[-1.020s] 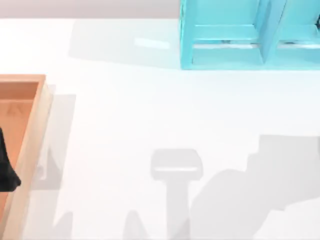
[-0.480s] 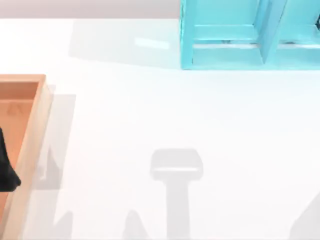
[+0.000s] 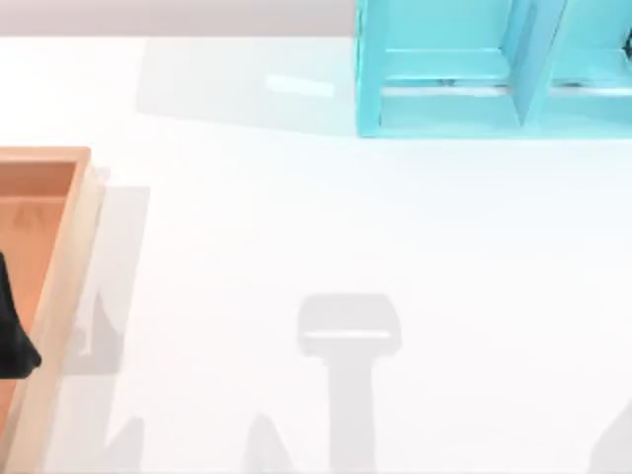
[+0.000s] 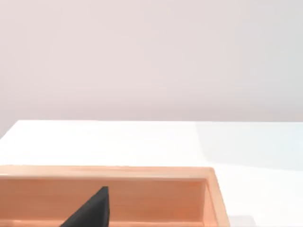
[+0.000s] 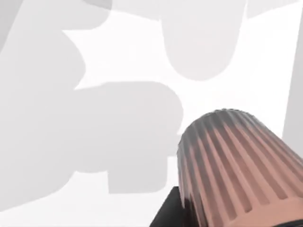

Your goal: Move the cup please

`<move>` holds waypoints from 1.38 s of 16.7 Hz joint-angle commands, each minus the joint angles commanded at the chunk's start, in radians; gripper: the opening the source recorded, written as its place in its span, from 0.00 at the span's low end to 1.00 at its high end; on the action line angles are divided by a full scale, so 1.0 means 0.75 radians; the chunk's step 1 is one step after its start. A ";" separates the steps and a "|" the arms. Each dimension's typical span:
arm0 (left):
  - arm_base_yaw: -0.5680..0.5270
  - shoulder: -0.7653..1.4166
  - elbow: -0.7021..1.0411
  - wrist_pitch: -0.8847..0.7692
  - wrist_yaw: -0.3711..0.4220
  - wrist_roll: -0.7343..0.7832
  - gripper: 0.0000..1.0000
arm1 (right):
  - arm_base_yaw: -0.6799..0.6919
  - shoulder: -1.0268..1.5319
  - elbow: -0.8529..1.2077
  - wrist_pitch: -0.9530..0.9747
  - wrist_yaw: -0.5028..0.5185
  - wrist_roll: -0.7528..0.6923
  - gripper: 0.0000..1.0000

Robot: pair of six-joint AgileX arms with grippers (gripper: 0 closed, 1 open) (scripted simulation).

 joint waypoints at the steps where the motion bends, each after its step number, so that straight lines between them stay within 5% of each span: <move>1: 0.000 0.000 0.000 0.000 0.000 0.000 1.00 | 0.000 0.012 -0.032 0.046 0.000 -0.001 0.00; 10: 0.000 0.000 0.000 0.000 0.000 0.000 1.00 | -0.005 0.075 -0.187 0.261 0.001 -0.005 0.00; 23: 0.000 0.000 0.000 0.000 0.000 0.000 1.00 | -0.005 0.075 -0.187 0.261 0.001 -0.005 0.98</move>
